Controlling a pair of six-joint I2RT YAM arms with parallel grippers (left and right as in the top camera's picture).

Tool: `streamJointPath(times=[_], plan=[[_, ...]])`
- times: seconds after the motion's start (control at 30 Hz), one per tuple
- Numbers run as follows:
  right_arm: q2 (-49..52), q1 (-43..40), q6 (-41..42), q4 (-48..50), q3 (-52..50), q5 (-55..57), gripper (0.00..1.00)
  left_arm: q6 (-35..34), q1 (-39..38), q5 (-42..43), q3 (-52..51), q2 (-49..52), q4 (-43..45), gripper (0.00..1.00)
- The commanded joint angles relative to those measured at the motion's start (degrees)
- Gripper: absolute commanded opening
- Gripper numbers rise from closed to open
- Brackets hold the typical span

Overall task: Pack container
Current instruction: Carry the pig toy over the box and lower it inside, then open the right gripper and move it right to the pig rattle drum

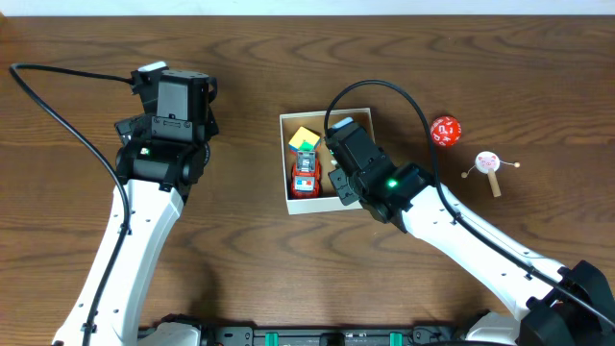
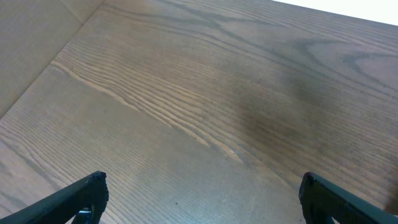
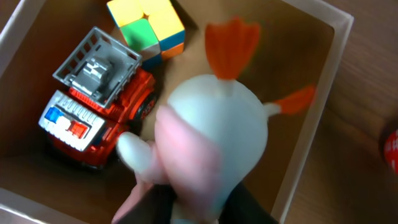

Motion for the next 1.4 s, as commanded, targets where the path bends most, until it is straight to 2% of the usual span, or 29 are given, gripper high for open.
streamJointPath(times=[0.0,0.13,0.2,0.6,0.8,1.03,1.07,1.13,1.2,1.37], plan=[[0.6,0.3,-0.6,-0.3,-0.9,0.7,0.37,-0.7,0.2,-1.1,0.6,-0.5,0.1,0.98],[0.6,0.3,-0.6,-0.3,-0.9,0.7,0.51,-0.7,0.2,-1.1,0.6,-0.5,0.1,0.98],[0.6,0.3,-0.5,-0.3,-0.9,0.7,0.53,-0.7,0.2,-1.1,0.6,-0.5,0.1,0.98],[0.2,0.3,0.2,-0.7,-0.9,1.3,0.54,-0.7,0.2,-1.1,0.6,-0.5,0.1,0.98],[-5.6,-2.4,5.0,-3.0,0.0,5.2,0.56,-0.7,0.2,-1.1,0.6,-0.5,0.1,0.98],[-17.6,-13.9,6.6,-14.3,0.0,6.3,0.58,-0.7,0.2,-1.1,0.6,-0.5,0.1,0.98],[-18.7,-16.1,6.6,-16.0,0.0,7.0,0.68,-0.7,0.2,-1.1,0.6,-0.5,0.1,0.98],[-20.4,-21.0,5.8,-19.1,0.0,8.6,0.79,-0.7,0.2,-1.1,0.6,-0.5,0.1,0.98],[-21.0,-26.5,3.3,-21.7,0.0,8.9,0.81,-0.7,0.2,-1.1,0.6,-0.5,0.1,0.98],[-19.9,-37.9,2.9,-23.5,-0.2,5.8,0.84,-0.7,0.2,-1.1,0.6,-0.5,0.1,0.98]])
